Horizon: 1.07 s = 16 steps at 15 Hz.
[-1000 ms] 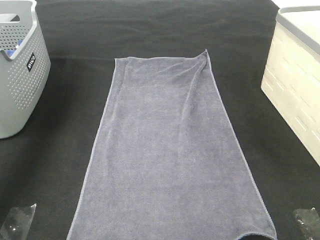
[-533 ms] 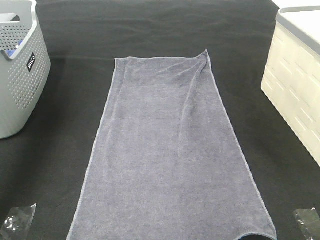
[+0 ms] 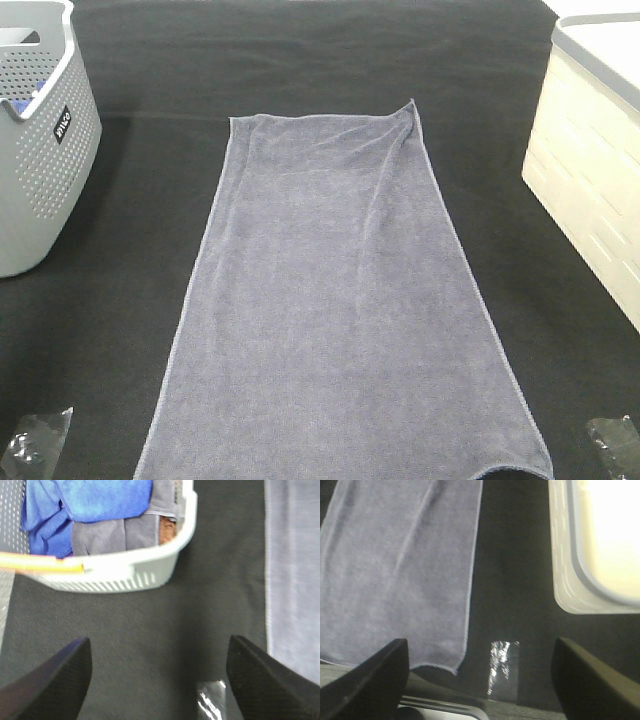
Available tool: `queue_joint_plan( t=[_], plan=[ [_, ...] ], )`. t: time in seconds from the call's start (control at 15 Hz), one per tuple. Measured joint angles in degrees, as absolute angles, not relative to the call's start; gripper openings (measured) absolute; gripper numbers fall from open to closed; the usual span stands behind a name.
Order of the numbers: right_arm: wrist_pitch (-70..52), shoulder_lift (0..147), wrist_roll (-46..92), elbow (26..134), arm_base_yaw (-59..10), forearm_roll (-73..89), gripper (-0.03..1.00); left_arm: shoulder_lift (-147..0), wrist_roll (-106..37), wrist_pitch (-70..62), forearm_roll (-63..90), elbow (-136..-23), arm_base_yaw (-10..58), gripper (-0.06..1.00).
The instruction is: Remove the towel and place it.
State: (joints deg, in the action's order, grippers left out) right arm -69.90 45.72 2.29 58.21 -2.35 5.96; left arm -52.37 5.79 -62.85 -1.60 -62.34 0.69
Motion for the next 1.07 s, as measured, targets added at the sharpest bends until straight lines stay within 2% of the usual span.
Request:
queue_joint_plan(
  t=[0.33,0.67,0.87,1.07],
  plan=[
    [-69.96,22.63,2.29,44.0,-2.35,1.89,0.77,-30.31,0.0,-61.02,-3.09,-47.33,0.69,0.71],
    [-69.96,7.73,2.29,33.8,-2.35,1.78,0.77,-12.32,0.0,-57.7,-3.09,-34.09,0.69,0.71],
    [-69.67,0.4,2.41,28.53,-2.35,1.72,0.77,-1.89,0.0,-55.29,-3.44,-31.11,0.69,0.71],
    [-66.86,-0.23,2.81,28.25,-2.35,1.72,0.77,0.17,0.0,-55.58,-3.67,-31.11,0.69,0.71]
  ],
)
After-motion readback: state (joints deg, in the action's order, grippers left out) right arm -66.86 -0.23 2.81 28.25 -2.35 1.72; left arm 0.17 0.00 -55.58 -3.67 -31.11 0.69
